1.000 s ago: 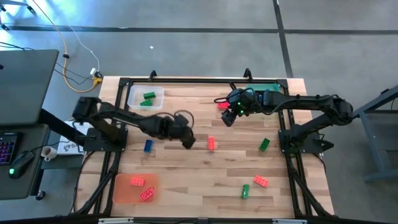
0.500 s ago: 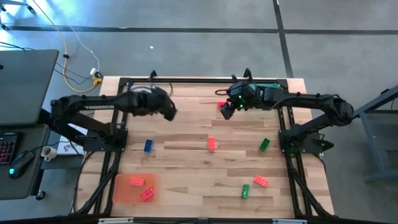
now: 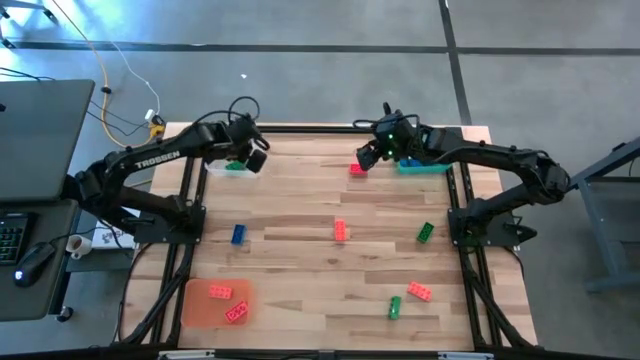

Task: Sort & place blocks by color
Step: Put the green game piece into the white bin, then put the orange game piece into the orange bin

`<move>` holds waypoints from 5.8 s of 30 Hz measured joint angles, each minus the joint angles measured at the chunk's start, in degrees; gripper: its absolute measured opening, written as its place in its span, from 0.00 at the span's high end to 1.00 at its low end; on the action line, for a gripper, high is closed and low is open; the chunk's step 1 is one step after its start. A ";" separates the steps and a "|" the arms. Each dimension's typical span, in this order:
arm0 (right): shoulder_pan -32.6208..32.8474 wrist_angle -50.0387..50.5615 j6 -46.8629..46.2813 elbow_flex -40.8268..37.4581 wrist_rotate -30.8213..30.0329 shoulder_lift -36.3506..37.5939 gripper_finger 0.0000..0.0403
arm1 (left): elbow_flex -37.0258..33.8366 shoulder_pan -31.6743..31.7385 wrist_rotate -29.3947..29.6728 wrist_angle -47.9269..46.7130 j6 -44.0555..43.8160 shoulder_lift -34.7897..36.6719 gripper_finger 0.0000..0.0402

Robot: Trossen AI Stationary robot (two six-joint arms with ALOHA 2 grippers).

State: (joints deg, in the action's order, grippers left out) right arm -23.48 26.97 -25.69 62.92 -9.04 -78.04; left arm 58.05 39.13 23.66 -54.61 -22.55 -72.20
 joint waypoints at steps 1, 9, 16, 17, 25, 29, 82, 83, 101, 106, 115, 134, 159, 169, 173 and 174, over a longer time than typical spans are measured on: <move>-0.44 0.02 -0.32 0.00 -0.01 0.00 0.45 | -0.81 1.28 -1.00 0.17 0.94 0.00 0.84; -3.27 -0.01 -1.44 0.00 -0.01 -0.01 0.45 | -6.25 8.21 -7.35 5.25 5.49 -0.07 0.84; -4.86 -1.31 -2.77 0.00 -0.01 0.00 0.45 | -11.35 12.45 -11.92 11.31 6.95 -0.11 0.84; -5.02 -1.54 -2.85 0.00 0.00 -0.01 0.45 | -12.20 12.90 -12.31 12.02 7.31 -0.13 0.84; -5.06 -1.60 -3.90 0.00 0.00 0.00 0.45 | -14.74 15.29 -13.26 15.85 7.79 -0.15 0.84; -5.06 -1.59 -4.40 0.00 -0.02 0.00 0.45 | -14.74 16.12 -13.83 16.46 7.96 -0.15 0.80; -17.89 -18.67 12.23 0.00 11.87 -0.01 0.33 | -7.14 16.09 -17.16 18.42 7.70 -0.11 0.53; -18.38 -18.67 12.63 0.00 12.48 -0.01 0.33 | -6.32 16.09 -17.16 18.39 7.70 -0.11 0.53; -20.23 -20.47 19.38 4.73 14.56 -2.35 0.33 | 1.28 16.07 -17.05 18.43 9.68 -0.09 0.53; -20.50 -7.99 25.12 16.79 16.58 -9.75 0.33 | 1.28 16.07 -17.05 18.42 9.69 -0.09 0.53; -20.53 21.96 42.21 30.25 18.60 -21.89 0.33 | 1.28 16.07 -17.05 18.40 9.69 -0.09 0.53; -12.60 31.50 54.52 30.95 16.23 -34.56 0.33 | 1.28 16.07 -17.07 18.40 10.43 -0.09 0.53; -8.25 35.26 52.88 30.93 8.62 -45.07 0.33 | 1.28 16.04 -17.10 18.41 13.30 -0.09 0.53; -8.21 34.66 51.12 30.98 7.38 -47.79 0.35 | 1.28 16.04 -17.10 18.42 13.30 -0.09 0.53; -8.23 34.62 51.16 31.04 7.29 -47.84 0.44 | 1.28 16.04 -17.10 18.42 13.30 -0.09 0.53; -8.23 34.70 51.04 31.04 7.28 -47.84 0.48 | 1.28 16.04 -17.10 18.42 13.30 -0.09 0.53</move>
State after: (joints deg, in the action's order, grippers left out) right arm -31.70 61.67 25.35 93.95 -1.76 -125.89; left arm 59.33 55.18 6.57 -36.18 -9.26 -72.29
